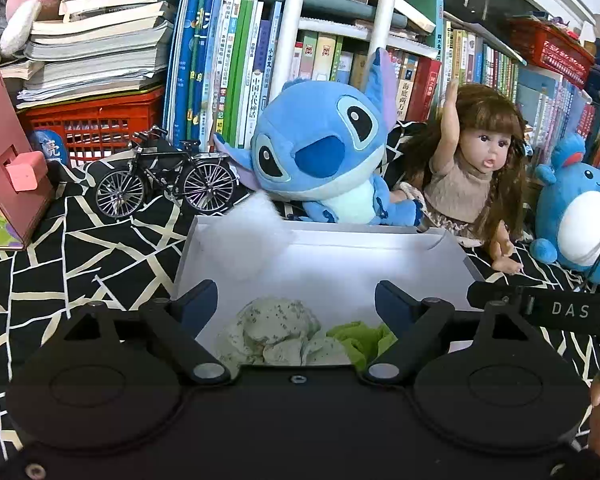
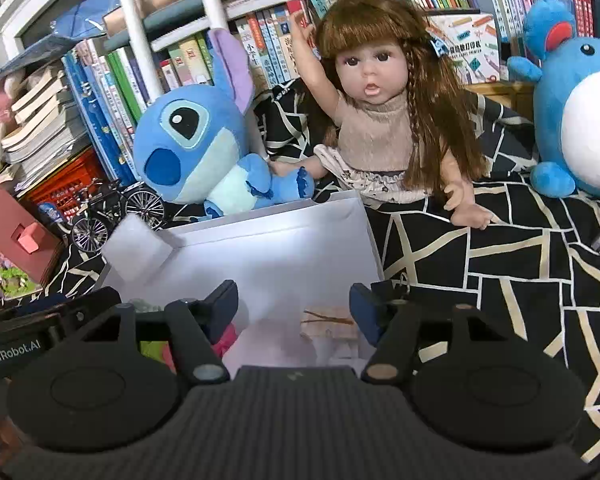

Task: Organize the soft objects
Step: 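Lower both items into the box and open both tools, then move both open tools back from the box toward the pile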

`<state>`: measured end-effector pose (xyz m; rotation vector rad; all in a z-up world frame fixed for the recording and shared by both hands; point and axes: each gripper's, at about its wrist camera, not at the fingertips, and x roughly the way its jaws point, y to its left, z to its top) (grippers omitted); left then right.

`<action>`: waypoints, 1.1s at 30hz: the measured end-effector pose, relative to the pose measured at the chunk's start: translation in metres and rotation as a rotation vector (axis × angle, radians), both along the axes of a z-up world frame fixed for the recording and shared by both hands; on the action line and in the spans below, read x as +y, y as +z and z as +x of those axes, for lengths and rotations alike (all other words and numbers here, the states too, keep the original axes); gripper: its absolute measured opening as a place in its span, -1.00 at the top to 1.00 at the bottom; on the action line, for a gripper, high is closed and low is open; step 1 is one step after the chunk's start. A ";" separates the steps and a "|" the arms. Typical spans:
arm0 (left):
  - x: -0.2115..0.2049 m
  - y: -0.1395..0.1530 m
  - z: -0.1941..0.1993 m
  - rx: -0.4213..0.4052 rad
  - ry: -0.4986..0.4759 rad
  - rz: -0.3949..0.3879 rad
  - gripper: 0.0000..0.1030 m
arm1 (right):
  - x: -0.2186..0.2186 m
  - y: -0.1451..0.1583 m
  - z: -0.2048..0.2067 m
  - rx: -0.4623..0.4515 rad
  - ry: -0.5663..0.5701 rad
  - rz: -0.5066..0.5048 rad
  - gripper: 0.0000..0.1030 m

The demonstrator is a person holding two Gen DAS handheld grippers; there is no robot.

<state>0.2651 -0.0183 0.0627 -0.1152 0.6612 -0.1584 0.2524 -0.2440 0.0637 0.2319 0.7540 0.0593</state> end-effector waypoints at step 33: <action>0.016 0.005 -0.112 -0.047 -0.052 0.006 -0.73 | 0.015 0.016 -0.114 -0.132 0.173 -0.089 -0.72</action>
